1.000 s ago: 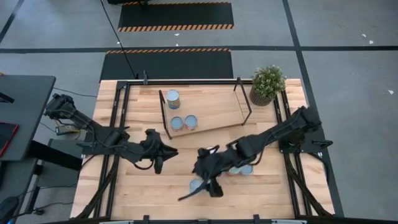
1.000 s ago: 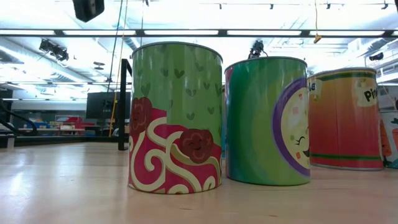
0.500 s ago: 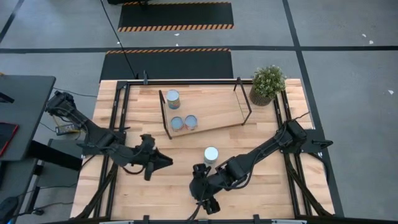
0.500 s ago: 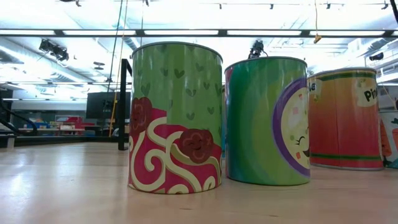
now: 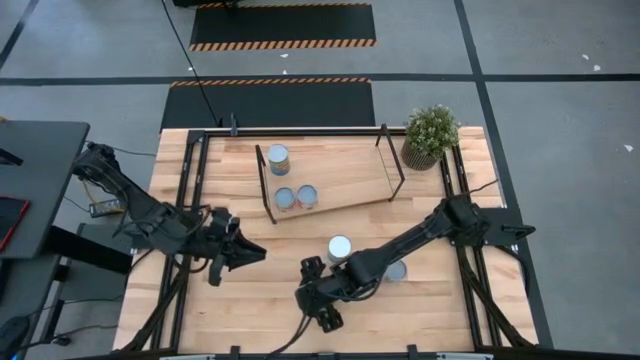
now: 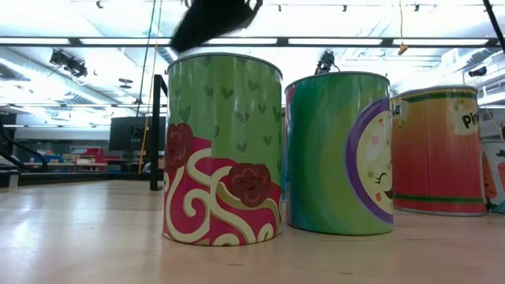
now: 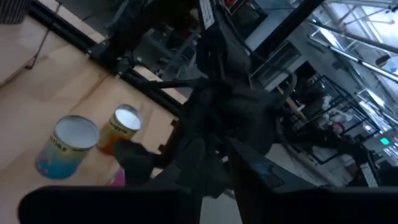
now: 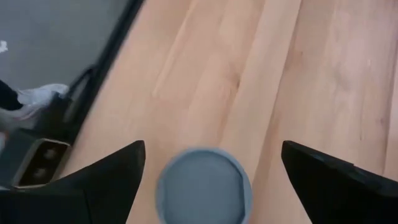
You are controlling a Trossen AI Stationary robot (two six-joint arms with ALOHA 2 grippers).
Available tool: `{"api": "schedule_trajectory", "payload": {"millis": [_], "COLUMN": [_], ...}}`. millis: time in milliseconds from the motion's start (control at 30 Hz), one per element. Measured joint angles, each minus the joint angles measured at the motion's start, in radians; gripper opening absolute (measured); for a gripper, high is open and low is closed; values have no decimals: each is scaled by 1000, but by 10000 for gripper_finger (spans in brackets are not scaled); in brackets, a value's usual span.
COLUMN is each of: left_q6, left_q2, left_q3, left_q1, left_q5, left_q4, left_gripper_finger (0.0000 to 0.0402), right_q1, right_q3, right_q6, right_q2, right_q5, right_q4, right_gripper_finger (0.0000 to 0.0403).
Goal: Pick and place cans onto a shelf
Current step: Put the canned spaghetti sauce on the shelf
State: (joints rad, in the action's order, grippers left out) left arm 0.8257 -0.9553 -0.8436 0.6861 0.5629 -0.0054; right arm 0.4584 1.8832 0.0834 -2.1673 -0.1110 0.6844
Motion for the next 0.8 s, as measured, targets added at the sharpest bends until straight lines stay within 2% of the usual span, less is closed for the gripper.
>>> {"api": "schedule_trajectory", "payload": {"millis": [300, 800], "left_q6": [5, 15], "left_q2": [9, 9], "left_q3": [0, 0], "left_q1": [4, 3], "left_q5": [-28, -34], "left_q4": [-1, -5], "left_gripper_finger": [78, 78], "right_q1": [-12, -10], "right_q3": [0, -12], "right_q6": [48, 44], "right_q2": [-31, -59], "right_q5": [36, 10], "right_q4": [14, 66], "right_gripper_finger": [399, 392]}}
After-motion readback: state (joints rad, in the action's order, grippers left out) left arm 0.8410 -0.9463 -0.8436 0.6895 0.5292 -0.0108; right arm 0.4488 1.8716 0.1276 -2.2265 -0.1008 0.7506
